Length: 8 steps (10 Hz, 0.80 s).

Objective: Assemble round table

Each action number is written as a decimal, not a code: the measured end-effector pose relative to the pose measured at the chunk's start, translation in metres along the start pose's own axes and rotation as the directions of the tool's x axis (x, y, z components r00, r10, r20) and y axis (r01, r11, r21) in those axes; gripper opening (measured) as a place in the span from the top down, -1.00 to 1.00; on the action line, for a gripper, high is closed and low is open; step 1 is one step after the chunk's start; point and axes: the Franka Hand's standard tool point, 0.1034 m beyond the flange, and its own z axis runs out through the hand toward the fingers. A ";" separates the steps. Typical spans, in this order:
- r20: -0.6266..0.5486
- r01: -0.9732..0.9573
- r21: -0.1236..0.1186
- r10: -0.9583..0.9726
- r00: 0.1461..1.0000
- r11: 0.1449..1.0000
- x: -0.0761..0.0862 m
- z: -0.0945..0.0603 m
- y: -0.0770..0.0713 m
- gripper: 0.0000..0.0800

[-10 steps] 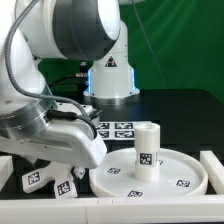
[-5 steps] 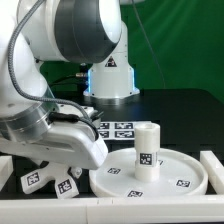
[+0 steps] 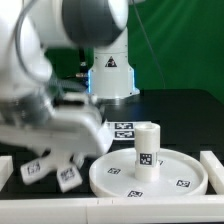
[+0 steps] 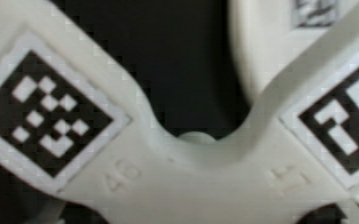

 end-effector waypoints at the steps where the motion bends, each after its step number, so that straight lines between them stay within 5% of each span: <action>1: -0.078 0.014 0.015 -0.013 0.997 1.000 -0.006 -0.021 -0.010 -0.12; 4: -0.297 0.026 0.050 -0.010 0.955 0.998 -0.053 -0.057 -0.056 -0.12; 8: -0.379 0.038 0.035 -0.022 0.925 0.999 -0.055 -0.048 -0.062 -0.13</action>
Offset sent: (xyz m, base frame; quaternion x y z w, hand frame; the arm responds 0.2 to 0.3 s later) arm -0.0294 0.0612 0.0592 -0.0549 0.2037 0.0245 0.9772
